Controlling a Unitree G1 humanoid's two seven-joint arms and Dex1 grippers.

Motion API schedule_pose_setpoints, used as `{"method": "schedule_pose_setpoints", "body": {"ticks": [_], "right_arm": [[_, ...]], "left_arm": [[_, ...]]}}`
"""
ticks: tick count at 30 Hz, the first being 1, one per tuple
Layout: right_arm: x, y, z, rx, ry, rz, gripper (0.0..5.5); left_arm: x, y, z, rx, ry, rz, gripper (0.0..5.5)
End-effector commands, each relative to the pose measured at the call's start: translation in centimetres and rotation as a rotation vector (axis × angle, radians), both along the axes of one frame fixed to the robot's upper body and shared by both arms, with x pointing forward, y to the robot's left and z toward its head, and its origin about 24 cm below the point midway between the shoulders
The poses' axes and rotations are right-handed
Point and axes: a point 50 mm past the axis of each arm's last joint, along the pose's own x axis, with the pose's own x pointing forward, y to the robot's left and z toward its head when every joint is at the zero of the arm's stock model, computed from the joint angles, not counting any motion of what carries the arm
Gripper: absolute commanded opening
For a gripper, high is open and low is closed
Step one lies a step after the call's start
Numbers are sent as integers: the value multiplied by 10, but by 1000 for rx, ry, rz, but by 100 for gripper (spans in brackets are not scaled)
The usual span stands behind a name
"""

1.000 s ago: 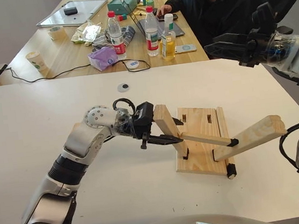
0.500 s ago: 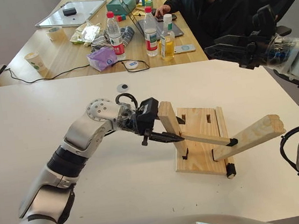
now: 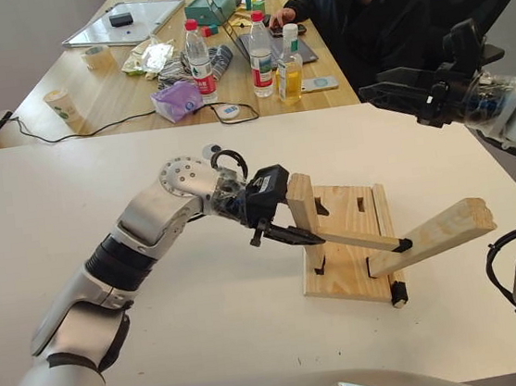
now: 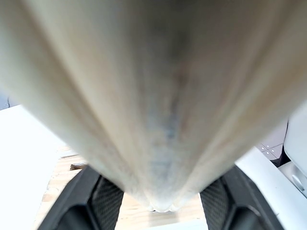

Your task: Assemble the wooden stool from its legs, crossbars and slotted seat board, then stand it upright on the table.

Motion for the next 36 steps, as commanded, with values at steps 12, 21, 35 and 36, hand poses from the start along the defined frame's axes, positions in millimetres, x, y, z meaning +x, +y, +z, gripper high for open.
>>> {"method": "schedule_pose_setpoints", "body": {"ticks": [12,21,35,36], "right_arm": [[-29,-3,-24,93,12,-120,362],[-30,-7,-23,88,22,-129,362],[-55,-18,-21,146,28,-220,362],[-59,-19,-21,148,27,-233,362]], "left_arm": [[-20,25,-136,584,499,453,203],[-45,34,-152,608,353,486,203],[-91,26,-163,639,377,509,203],[-96,29,-163,646,386,496,203]]}}
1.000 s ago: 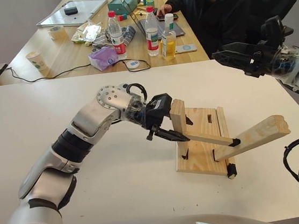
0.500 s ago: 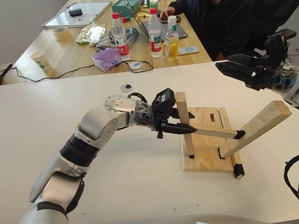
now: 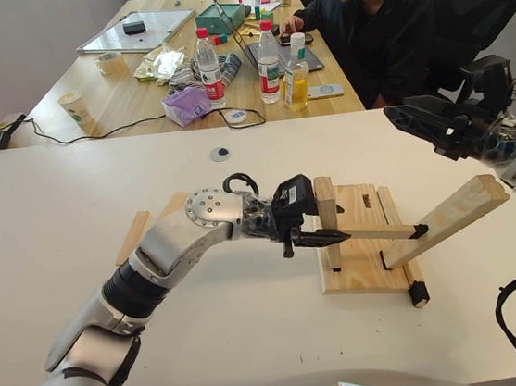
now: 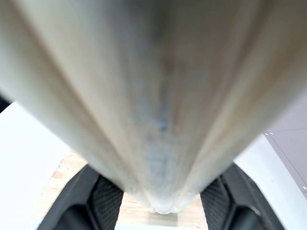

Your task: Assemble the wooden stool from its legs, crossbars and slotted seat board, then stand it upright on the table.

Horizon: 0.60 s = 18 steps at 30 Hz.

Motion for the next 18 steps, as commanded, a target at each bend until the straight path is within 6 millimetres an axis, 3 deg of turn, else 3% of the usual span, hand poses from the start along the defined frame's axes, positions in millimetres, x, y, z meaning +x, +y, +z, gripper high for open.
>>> {"method": "schedule_pose_setpoints", "body": {"ticks": [1,10,18], "right_arm": [[-17,-1,4,33,9,-36,362],[-17,10,2,44,32,-38,362],[-26,10,-4,57,48,-76,362]], "left_arm": [[-70,54,-136,645,435,138,203],[-72,55,-138,765,378,-36,203],[-77,44,-132,704,657,68,203]]}}
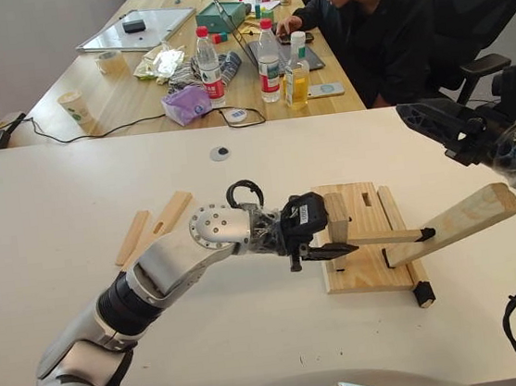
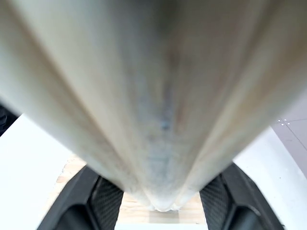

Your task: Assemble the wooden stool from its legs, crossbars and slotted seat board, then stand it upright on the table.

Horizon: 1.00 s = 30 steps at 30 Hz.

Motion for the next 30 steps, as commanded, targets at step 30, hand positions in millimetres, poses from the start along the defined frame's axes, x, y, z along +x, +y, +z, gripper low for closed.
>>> {"method": "schedule_pose_setpoints", "body": {"ticks": [30], "right_arm": [[-42,124,89,-471,-648,566,178]], "left_arm": [[-38,63,-143,703,761,206,203]]}}
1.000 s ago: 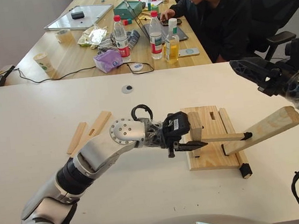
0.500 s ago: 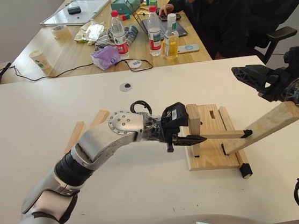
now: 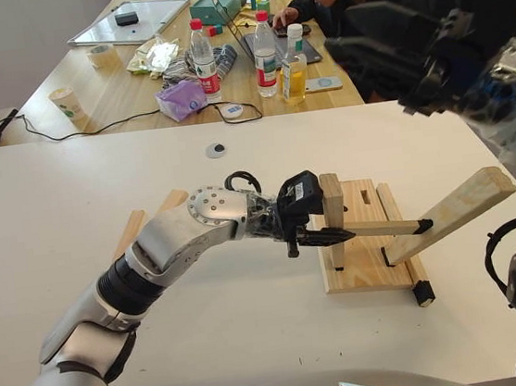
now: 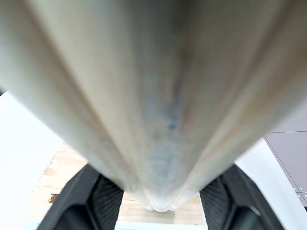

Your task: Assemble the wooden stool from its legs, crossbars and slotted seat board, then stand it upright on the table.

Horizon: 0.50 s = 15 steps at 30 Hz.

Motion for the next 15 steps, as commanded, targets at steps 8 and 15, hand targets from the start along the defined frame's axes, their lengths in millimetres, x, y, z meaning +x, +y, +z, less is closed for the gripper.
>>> {"method": "schedule_pose_setpoints", "body": {"ticks": [8,15], "right_arm": [[-21,20,36,-125,-246,112,31],[-28,-16,-53,-630,108,75,0]], "left_arm": [[-58,60,-151,680,665,162,203],[-59,61,-149,683,667,153,203]]}}
